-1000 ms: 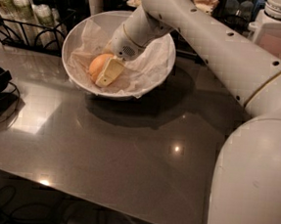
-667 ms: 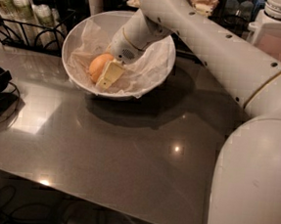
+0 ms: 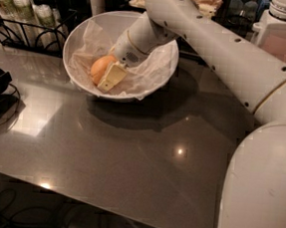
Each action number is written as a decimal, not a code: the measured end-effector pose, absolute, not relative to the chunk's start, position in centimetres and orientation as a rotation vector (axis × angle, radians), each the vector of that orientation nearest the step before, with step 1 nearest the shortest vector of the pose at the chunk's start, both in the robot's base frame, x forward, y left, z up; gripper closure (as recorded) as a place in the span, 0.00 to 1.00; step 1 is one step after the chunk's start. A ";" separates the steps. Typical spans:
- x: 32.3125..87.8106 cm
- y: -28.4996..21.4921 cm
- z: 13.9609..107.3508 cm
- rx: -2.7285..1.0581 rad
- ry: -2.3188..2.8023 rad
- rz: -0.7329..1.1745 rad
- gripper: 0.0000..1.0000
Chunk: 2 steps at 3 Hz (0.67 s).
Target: Pick orange from white bowl
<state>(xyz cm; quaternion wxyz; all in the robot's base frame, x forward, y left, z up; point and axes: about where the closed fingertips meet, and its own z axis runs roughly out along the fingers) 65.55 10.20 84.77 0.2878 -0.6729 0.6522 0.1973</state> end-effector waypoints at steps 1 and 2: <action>65.5 10.2 84.8 -1.797 1.742 0.528 0.92; 65.3 10.1 84.9 -1.783 1.727 0.553 1.00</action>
Offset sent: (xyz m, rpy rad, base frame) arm -0.0032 -0.0075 0.0064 0.0580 0.0027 0.0005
